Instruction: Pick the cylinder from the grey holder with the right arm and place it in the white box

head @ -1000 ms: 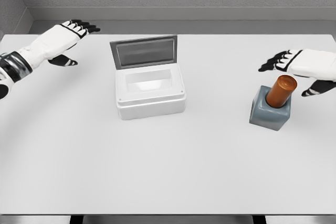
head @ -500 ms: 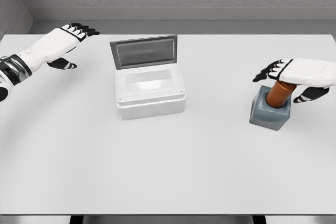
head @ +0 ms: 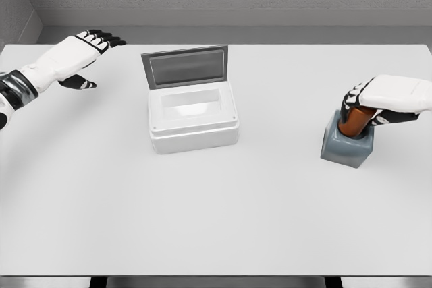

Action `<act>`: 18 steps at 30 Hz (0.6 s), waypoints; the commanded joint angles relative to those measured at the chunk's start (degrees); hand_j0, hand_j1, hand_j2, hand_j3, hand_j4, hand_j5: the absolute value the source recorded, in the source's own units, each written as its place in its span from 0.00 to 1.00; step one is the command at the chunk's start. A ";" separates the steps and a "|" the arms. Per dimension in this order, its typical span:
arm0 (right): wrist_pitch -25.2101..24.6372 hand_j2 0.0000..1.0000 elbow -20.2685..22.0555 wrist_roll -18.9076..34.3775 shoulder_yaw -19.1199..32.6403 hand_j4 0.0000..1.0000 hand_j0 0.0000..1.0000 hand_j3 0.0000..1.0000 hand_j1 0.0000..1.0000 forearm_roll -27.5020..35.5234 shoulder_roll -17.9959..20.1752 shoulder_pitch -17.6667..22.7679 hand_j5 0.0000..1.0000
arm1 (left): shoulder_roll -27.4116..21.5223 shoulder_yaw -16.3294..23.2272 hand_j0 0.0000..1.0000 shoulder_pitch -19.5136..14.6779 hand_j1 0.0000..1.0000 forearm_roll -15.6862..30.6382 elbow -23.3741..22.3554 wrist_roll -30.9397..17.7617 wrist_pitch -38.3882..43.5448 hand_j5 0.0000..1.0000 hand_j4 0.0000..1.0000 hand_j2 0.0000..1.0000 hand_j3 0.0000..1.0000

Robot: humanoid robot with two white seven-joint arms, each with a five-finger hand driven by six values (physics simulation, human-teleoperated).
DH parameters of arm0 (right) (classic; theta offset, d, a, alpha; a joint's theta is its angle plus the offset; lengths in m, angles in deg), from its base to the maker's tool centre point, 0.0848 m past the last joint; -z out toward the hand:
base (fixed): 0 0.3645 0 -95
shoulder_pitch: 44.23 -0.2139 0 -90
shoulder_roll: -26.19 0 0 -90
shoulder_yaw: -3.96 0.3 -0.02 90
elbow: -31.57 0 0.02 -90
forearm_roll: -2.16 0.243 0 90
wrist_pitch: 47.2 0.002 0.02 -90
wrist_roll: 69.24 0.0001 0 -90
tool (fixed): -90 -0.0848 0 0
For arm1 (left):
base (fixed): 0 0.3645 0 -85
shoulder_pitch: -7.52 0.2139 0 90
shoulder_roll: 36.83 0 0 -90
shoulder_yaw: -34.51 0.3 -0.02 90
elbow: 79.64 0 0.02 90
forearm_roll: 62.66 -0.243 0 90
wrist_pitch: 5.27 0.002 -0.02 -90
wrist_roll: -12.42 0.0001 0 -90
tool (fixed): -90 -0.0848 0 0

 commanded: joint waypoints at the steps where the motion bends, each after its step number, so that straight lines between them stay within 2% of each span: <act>1: -0.05 0.43 0.26 0.03 -0.03 0.43 0.43 0.43 0.43 0.09 0.06 0.00 0.43 | -0.12 0.01 1.00 0.09 1.00 0.40 0.18 0.04 -0.01 1.00 1.00 1.00 1.00; 4: -0.05 0.43 0.17 0.03 0.06 0.43 0.43 0.43 0.43 0.09 0.06 -1.23 0.43 | -0.30 -0.17 1.00 0.17 1.00 0.40 0.27 0.12 -0.01 1.00 1.00 1.00 1.00; 6: -0.05 0.42 0.17 0.03 0.15 0.42 0.42 0.42 0.42 0.09 0.06 -1.85 0.42 | -2.84 -0.52 1.00 0.44 1.00 0.49 2.64 0.04 -0.01 1.00 1.00 1.00 1.00; 9: -0.05 0.41 0.08 0.03 0.32 0.41 0.41 0.41 0.41 0.18 0.06 -2.11 0.41 | -6.27 -2.89 1.00 3.42 1.00 2.07 6.23 0.12 -0.01 1.00 1.00 1.00 1.00; 11: -0.07 0.41 0.08 0.03 0.41 0.41 0.41 0.41 0.41 0.18 0.06 -2.90 0.41 | -9.08 -5.97 1.00 7.91 1.00 4.53 10.72 0.12 -0.01 1.00 1.00 1.00 1.00; 13: -0.07 0.41 0.08 0.03 0.41 0.41 0.41 0.41 0.41 0.09 -0.82 -3.69 0.41 | -10.67 -9.04 1.00 11.42 1.00 5.24 12.66 0.12 -0.01 1.00 1.00 1.00 1.00; 15: -0.16 0.41 0.08 0.03 0.41 0.41 0.41 0.41 0.41 0.09 -1.43 -4.31 0.41 | -11.72 -10.98 1.00 13.80 1.00 5.76 13.36 0.12 -0.01 1.00 1.00 1.00 1.00; 18: -0.25 0.41 -0.18 0.03 0.41 0.41 0.41 0.41 0.41 -0.44 -3.28 -5.19 0.41 | -12.34 -11.95 1.00 15.20 1.00 6.03 12.66 0.12 -0.01 1.00 1.00 1.00 1.00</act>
